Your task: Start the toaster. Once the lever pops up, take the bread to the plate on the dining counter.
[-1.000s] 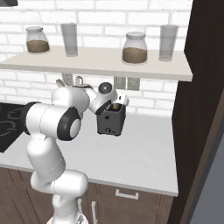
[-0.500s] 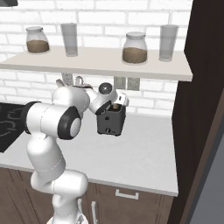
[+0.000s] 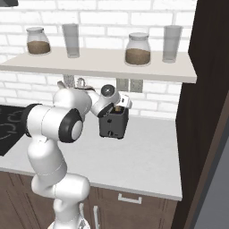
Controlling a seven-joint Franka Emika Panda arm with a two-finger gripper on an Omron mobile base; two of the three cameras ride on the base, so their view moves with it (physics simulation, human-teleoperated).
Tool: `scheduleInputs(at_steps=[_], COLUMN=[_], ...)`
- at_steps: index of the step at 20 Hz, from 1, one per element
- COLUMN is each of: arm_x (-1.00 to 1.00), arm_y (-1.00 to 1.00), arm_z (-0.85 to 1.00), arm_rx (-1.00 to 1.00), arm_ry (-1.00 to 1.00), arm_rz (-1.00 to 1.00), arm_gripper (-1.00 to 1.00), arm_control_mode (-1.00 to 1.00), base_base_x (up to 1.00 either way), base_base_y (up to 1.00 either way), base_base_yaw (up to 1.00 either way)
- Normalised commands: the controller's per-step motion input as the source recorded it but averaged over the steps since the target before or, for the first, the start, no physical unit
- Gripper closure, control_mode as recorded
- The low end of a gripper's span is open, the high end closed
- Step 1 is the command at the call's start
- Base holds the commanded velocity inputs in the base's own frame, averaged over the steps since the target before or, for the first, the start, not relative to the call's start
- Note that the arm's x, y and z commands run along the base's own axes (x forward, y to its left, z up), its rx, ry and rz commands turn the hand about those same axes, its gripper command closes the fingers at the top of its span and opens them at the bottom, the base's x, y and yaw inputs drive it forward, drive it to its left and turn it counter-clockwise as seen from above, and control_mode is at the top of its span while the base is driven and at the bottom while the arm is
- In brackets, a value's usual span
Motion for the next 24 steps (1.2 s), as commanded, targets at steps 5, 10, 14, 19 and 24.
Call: scheduleInputs(at_steps=[5,10,14,19,24], arm_x=[-0.02,-0.21,-0.27,-0.39,-0.74], arm_y=[0.00,-0.01,-0.03,-0.12,-0.22], arm_z=[0.00,0.17,0.59,0.45,0.32], arm_rx=[0.00,0.03,0.09,0.03,0.00], arm_ry=[0.00,-0.17,-0.28,-0.18,-0.02], arm_rz=[0.00,0.00,0.00,0.00,0.00], arm_gripper=[1.00,1.00,1.00,1.00,1.00], arm_control_mode=[-1.00,-1.00,-1.00,-1.00,-1.00], base_base_x=[0.00,0.00,0.00,0.00,0.00], base_base_y=[0.00,0.00,0.00,0.00,0.00], base_base_yaw=[0.00,0.00,0.00,0.00,0.00])
